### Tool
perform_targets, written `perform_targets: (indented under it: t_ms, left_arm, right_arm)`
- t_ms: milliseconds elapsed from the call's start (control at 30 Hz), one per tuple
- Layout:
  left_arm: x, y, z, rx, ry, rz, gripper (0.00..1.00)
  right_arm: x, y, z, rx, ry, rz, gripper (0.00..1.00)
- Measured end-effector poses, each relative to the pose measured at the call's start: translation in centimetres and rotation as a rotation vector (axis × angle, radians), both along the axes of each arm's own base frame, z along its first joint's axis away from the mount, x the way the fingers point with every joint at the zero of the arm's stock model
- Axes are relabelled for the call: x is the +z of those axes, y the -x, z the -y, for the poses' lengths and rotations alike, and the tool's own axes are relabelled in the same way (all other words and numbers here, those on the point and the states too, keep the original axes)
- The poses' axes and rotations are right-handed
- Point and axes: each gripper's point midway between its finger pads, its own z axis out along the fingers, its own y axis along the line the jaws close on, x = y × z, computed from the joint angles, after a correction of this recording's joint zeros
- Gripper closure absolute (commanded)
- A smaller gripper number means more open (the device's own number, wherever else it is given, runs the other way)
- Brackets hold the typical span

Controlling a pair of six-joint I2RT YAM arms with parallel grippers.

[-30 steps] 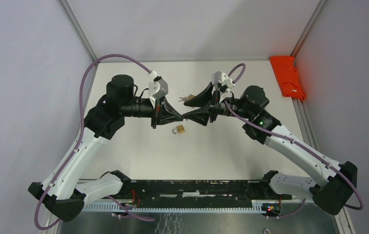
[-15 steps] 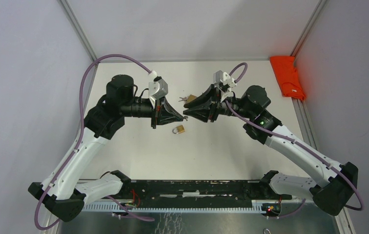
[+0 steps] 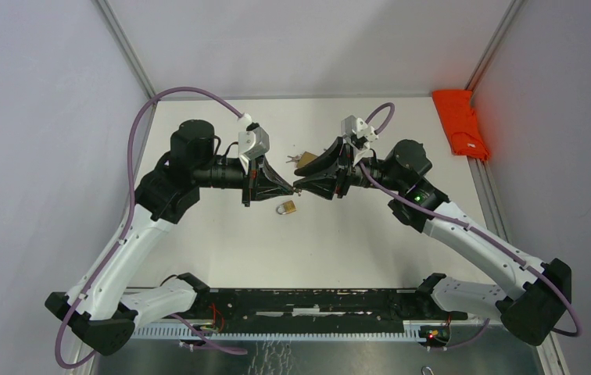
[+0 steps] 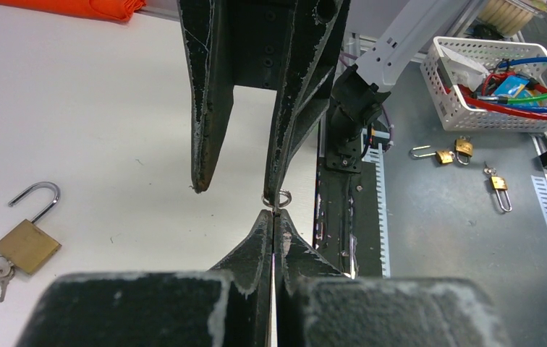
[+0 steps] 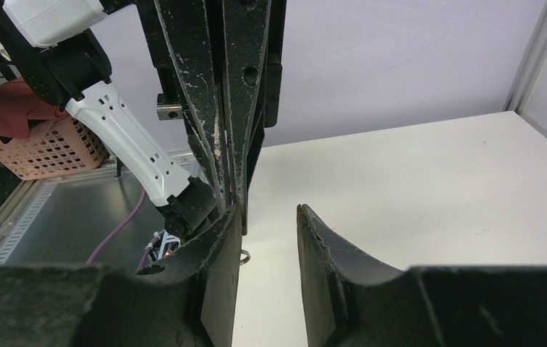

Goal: Unlock with the key

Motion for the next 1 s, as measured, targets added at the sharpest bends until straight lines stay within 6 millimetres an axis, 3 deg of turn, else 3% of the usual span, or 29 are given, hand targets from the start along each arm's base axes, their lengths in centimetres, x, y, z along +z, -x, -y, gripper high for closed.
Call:
perform_targets:
  t_ms: [733, 933, 1000]
  left_arm:
    - [0.3, 0.4, 0.0, -0.018, 0.01, 0.003, 0.98]
    - [0.4, 0.5, -0.1, -0.019, 0.012, 0.006, 0.98]
    - [0.4, 0.6, -0.1, -0.018, 0.013, 0.009, 0.98]
  right_arm:
    - [1.2, 0.8, 0.5, 0.009, -0.037, 0.005, 0.6]
    - [0.0, 1.0, 0.4, 0.027, -0.021, -0.019, 0.61]
    - [-0.5, 0.9, 0.3, 0.031, -0.014, -0.034, 0.65]
